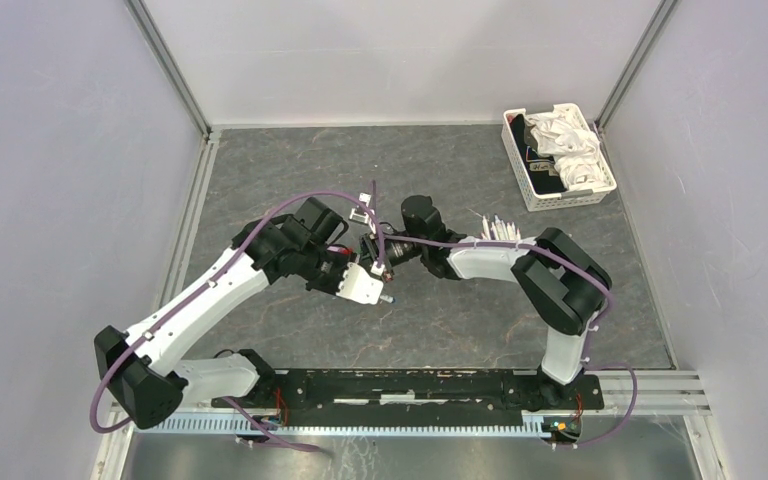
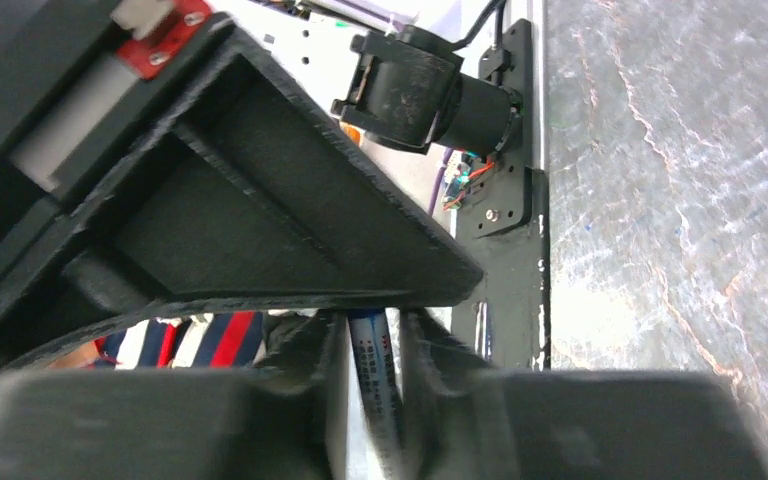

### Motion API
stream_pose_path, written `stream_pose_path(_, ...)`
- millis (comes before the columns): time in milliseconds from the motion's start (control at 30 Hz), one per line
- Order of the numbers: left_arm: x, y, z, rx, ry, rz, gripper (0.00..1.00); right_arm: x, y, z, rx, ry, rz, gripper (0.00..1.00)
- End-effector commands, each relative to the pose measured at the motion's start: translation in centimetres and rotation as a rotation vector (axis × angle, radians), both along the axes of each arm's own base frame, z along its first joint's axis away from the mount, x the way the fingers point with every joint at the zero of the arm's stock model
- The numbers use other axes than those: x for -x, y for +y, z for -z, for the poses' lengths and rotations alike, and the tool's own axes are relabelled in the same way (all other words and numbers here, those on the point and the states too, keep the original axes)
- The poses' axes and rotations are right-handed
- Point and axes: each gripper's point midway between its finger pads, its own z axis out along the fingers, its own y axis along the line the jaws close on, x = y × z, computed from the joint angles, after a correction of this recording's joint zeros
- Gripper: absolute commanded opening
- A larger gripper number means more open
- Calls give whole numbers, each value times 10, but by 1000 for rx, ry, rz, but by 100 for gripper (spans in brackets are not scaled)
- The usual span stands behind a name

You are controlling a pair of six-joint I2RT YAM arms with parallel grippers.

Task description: Open the pen caps

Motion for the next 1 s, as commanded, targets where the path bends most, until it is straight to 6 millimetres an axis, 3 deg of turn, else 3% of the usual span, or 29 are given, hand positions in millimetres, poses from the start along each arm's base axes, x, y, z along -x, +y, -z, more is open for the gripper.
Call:
stream_pose_path(0, 3, -15, -3, 61, 31, -1, 2, -12, 16, -27, -78, -49, 27, 10)
stream_pose_path(33, 4, -14, -2, 58, 32, 1, 2, -13, 16, -26, -77, -48, 29, 1)
stream_pose_path(67, 4, -14, -2, 55, 35, 5, 2, -13, 16, -26, -75, -48, 31, 0)
stream_pose_path(200, 6, -12, 0, 32, 30, 38, 2, -16, 19, -16, -30, -65, 32, 0)
stream_pose_path(333, -2, -21, -6, 6, 13, 82, 2, -41, 41, 0, 26, -40, 54, 0)
stream_pose_path(367, -7, -16, -4, -32, -1, 81, 2, -42, 39, 13, 62, -25, 47, 0)
stream_pose_path(400, -14, -8, 0, -81, -16, 64, 2, -38, 29, 29, 109, -36, 40, 0)
stream_pose_path(433, -31, 23, 3, -168, -45, 9, 2, -11, -7, 57, 227, -28, 20, 0)
stream_pose_path(467, -60, 69, -2, -216, -98, -37, 2, 21, -54, 75, 306, -117, -2, 0)
stream_pose_path(500, -89, 126, -13, -171, -127, -149, 2, 60, -109, 109, 396, -84, 19, 0)
stream_pose_path(533, -96, 168, -11, -180, -100, -226, 2, 80, -141, 124, 391, 31, 154, 0)
stream_pose_path(567, -85, 152, -11, -202, -5, -197, 2, 67, -134, 95, 229, 84, 239, 0)
stream_pose_path(600, -82, 124, -14, -191, 30, -206, 2, 63, -123, 82, 218, 71, 171, 0)
stream_pose_path(633, -86, 94, -16, -152, -17, -181, 2, 53, -118, 89, 294, -59, 108, 0)
stream_pose_path(700, -76, 57, -19, -118, -99, -127, 2, 51, -116, 83, 336, -66, 52, 0)
stream_pose_path(833, -66, 32, -27, -71, -74, -140, 2, 44, -109, 74, 260, -77, 88, 0)
stream_pose_path(967, -61, 8, -17, 3, -47, -177, 2, 16, -113, 84, 347, -165, 140, 0)
